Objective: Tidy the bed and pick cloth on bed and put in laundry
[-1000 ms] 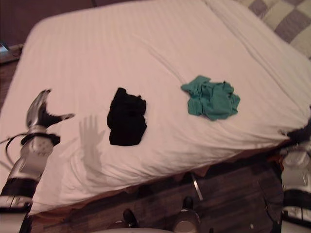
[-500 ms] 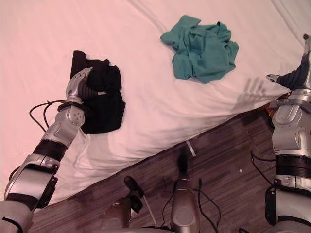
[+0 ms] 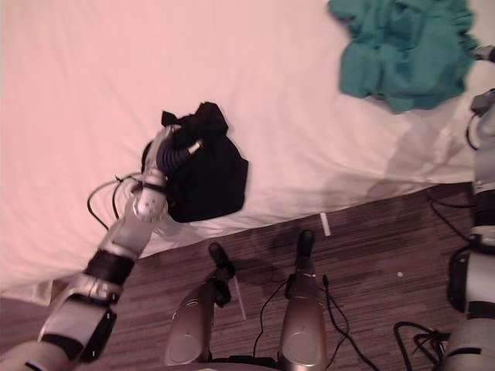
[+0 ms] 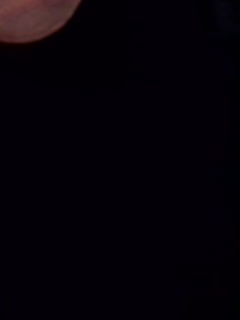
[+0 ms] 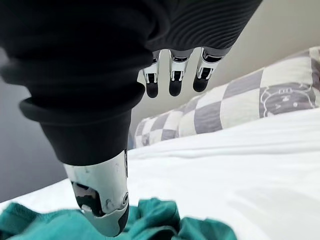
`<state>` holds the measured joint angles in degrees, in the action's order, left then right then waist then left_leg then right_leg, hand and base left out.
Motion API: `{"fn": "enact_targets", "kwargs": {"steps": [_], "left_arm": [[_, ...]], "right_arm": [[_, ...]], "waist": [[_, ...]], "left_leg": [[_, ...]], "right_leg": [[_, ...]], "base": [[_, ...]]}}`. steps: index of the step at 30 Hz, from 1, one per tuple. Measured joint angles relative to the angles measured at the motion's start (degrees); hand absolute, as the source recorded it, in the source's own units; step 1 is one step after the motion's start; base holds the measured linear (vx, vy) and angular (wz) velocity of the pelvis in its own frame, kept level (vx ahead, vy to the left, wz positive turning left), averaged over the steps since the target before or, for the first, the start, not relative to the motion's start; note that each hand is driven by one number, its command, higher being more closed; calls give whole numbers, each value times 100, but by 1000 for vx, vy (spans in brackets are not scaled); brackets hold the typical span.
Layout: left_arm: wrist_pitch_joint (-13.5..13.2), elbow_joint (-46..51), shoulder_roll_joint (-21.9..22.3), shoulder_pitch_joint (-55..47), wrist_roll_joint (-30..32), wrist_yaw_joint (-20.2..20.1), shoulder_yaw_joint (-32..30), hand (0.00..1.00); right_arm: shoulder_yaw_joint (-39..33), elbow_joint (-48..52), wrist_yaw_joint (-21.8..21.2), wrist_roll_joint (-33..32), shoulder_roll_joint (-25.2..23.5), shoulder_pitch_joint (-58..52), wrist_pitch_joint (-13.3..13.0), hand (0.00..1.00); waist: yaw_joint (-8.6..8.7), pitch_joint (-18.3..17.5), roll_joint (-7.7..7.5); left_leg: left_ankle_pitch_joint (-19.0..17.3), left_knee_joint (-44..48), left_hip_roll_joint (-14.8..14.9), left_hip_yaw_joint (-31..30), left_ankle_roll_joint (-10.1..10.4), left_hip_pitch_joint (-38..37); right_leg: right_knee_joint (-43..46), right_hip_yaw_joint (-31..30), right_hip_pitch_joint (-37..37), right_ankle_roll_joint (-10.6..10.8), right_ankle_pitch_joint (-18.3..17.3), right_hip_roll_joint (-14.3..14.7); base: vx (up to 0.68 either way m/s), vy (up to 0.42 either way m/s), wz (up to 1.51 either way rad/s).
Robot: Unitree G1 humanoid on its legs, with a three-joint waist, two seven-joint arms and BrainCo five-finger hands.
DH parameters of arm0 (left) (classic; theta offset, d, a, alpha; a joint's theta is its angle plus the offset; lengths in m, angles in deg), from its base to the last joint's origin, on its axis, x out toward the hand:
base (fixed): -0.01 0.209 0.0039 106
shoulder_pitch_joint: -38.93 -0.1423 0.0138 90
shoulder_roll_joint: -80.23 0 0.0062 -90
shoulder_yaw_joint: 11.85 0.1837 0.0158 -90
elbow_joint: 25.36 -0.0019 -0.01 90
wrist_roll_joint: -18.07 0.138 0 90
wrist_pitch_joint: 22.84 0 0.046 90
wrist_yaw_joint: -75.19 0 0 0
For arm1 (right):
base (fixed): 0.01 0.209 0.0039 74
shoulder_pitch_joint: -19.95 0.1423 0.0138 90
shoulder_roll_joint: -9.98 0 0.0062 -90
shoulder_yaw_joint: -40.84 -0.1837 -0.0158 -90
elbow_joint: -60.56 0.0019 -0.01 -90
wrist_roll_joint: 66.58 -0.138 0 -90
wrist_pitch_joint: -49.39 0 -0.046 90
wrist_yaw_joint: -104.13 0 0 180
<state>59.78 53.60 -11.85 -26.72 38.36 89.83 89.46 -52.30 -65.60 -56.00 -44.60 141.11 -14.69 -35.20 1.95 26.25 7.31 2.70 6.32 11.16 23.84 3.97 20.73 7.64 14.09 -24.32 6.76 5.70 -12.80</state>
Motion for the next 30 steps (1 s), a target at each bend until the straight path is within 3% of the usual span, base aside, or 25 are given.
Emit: {"fn": "enact_targets", "kwargs": {"steps": [2, 3, 6, 12, 15, 18, 22, 24, 26, 27, 30], "left_arm": [[-177, 508, 53, -646, -323, -23, -78, 100], [-282, 766, 75, -984, -517, -63, -110, 100], [-439, 1192, 186, -1499, -836, -194, -244, 100], [-435, 1387, 427, -2063, -963, -348, -413, 100], [-287, 1334, 617, -2166, -1086, -462, -432, 100], [-128, 1183, 664, -2266, -1199, -502, -418, 100], [5, 800, 650, -2537, -1294, -610, -482, 100], [105, 479, 641, -2586, -1295, -703, -600, 100], [213, 295, 652, -2642, -1298, -715, -695, 100], [276, 184, 675, -2772, -1296, -706, -752, 100], [444, 95, 862, -2994, -1292, -694, -951, 100]], "right_arm": [[105, -400, -11, -226, 14, 214, 3, 0], [147, -719, -71, -381, 18, 322, 4, 100], [132, -1088, -149, -703, 18, 378, 4, 100], [133, -1339, -399, -1080, 12, 383, -17, 100], [1, -1408, -460, -1354, -59, 72, -48, 100], [-472, -1141, -473, -1666, -492, -660, -54, 100], [-1006, 138, -425, -1800, -1672, -2408, -86, 100], [-1190, 1050, -401, -1784, -2664, -3595, -166, 100], [-1306, 1526, -396, -1782, -3381, -4280, -250, 100], [-1309, 1835, -460, -1780, -4005, -4890, -315, 100], [-1257, 2025, -629, -1715, -5040, -5873, -467, 100]], "waist": [[-69, 25, 96], [-150, 21, 132], [-278, 30, 204], [-256, 30, 202], [-253, 34, 184], [-248, 20, 65], [-95, -295, -310], [17, -532, -589], [52, -748, -760], [61, -978, -895], [99, -1240, -1064]], "left_leg": [[121, -157, -39, -20, -3, 93], [220, -296, -86, -15, -23, 159], [403, -580, -167, -8, -31, 256], [439, -639, -202, 12, -23, 141], [439, -665, -198, 31, -21, -79], [488, -860, -203, 30, 54, -537], [486, -1025, -223, 0, 62, -1050], [451, -1050, -228, 17, 101, -1398], [426, -1076, -224, 67, 128, -1593], [377, -1144, -223, 175, 129, -1788], [273, -1157, -237, 323, 142, -2132]], "right_leg": [[156, 59, -166, 39, -81, -75], [223, 113, -306, 32, -93, -110], [352, 188, -530, 18, -130, -188], [829, 353, -588, -14, -290, -361], [945, 530, -369, -62, -396, -435], [943, 612, 45, -53, -503, -423], [848, 632, 566, -5, -611, -315], [678, 632, 980, 2, -623, -251], [592, 603, 1161, 6, -627, -217], [484, 551, 1307, 29, -643, -165], [256, 380, 1615, 27, -666, -103]], "base": [[-3, 9, 30], [16, -4, 22], [29, 6, 17], [59, 5, 10], [81, -30, 8], [89, -44, 6], [103, -39, 3], [142, -13, -3], [88, -9, -17], [81, -2, -33], [53, -2, -34]]}}
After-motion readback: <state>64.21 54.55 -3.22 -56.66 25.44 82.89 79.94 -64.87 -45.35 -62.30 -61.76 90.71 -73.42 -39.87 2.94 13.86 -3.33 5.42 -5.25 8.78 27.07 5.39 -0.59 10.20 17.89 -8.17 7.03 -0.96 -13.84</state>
